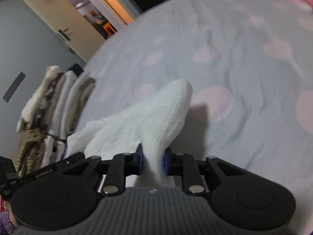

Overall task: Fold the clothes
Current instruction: 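Lift the folded shirt with both grippers and carry it to the clothes stack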

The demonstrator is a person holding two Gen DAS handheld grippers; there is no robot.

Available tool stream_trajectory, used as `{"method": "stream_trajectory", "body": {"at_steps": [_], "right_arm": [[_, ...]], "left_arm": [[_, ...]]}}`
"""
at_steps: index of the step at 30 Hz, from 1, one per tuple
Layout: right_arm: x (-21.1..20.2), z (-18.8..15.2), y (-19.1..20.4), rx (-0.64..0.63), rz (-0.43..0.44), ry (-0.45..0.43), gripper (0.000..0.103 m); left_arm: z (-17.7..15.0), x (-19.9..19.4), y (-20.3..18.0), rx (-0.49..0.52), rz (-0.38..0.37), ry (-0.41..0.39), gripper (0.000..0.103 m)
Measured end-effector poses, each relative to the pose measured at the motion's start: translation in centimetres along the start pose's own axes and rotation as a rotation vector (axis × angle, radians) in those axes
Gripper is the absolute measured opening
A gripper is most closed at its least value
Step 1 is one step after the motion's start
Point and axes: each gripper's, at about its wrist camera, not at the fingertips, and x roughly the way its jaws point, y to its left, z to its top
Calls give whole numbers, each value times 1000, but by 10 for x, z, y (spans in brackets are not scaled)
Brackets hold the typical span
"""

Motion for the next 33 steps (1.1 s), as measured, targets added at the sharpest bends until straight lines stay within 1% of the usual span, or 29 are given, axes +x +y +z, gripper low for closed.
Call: {"method": "stream_trajectory", "body": {"at_steps": [5, 8, 11, 16, 20, 23, 27, 30, 33], "right_arm": [[-56, -5, 49, -112, 47, -117, 21], [-91, -11, 82, -195, 85, -190, 21], [-123, -13, 116, -263, 136, -252, 21], [-163, -6, 178, -342, 257, -327, 21], [-181, 1, 232, -396, 363, -345, 21], [-185, 2, 273, -423, 440, -339, 21], [-171, -5, 322, -443, 524, -318, 21], [-148, -13, 351, -442, 570, -276, 21], [-117, -21, 371, -442, 583, -230, 21]], "left_arm": [[7, -67, -7, -38, 2, -149, 9], [13, -115, -10, -24, 8, -257, 9], [26, -165, -8, -5, 19, -363, 9], [53, -250, 0, 56, 63, -509, 9], [78, -318, 13, 113, 126, -594, 9], [95, -364, 25, 149, 187, -625, 9], [109, -401, 42, 189, 268, -620, 9], [116, -405, 59, 205, 335, -578, 9], [119, -391, 79, 193, 382, -513, 9]]}}
